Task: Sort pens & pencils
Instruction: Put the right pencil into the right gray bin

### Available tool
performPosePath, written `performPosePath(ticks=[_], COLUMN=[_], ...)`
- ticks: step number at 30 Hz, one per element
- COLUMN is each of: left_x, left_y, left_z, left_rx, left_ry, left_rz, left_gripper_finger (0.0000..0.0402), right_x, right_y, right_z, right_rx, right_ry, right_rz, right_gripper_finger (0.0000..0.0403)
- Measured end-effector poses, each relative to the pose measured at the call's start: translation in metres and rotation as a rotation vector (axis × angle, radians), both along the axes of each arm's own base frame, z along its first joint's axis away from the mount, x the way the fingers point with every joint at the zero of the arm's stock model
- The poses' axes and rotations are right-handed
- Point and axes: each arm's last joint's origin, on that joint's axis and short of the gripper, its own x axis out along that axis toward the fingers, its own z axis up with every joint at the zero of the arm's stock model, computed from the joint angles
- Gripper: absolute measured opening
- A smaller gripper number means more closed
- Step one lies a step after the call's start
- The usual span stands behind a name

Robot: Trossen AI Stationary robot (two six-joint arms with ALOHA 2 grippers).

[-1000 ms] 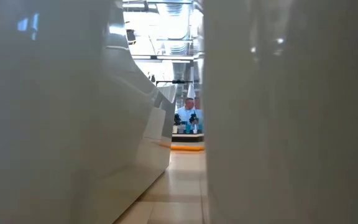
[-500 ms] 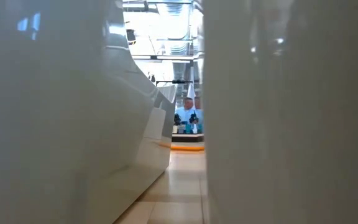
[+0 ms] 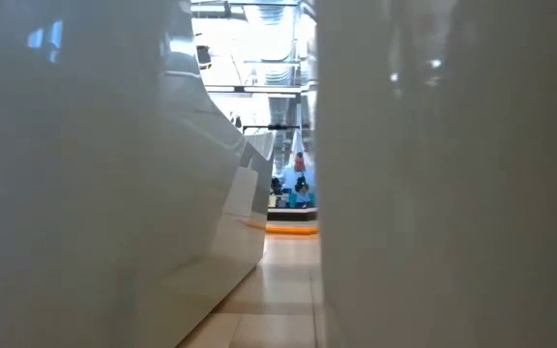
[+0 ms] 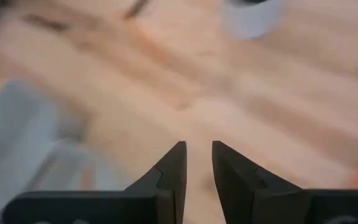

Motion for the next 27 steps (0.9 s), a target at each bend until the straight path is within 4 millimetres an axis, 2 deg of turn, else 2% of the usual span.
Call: performPosePath(ticks=[4, 10, 20, 27], left_x=[0.0, -0.002, -0.002, -0.002], left_y=[0.001, 0.004, 0.004, 0.005], left_z=[0.0, 0.0, 0.001, 0.0], left_rx=[-0.018, -0.028, -0.047, -0.038], left_ry=[-0.012, -0.031, -0.047, -0.037], left_rz=[0.053, 0.159, 0.186, 0.191], left_gripper_finger=[0.0133, 0.0133, 0.0133, 0.0133], right_x=[-0.018, -0.028, -0.053, -0.069], right_y=[-0.022, -0.046, -0.088, -0.103], right_z=[0.004, -0.003, -0.052, -0.08], right_rx=[-0.088, -0.094, -0.078, 0.078], right_ry=[0.131, 0.145, 0.277, 0.345], right_rz=[-0.089, -0.159, -0.391, -0.49], right_gripper_finger=[0.0098, 0.0098, 0.0098, 0.0098])
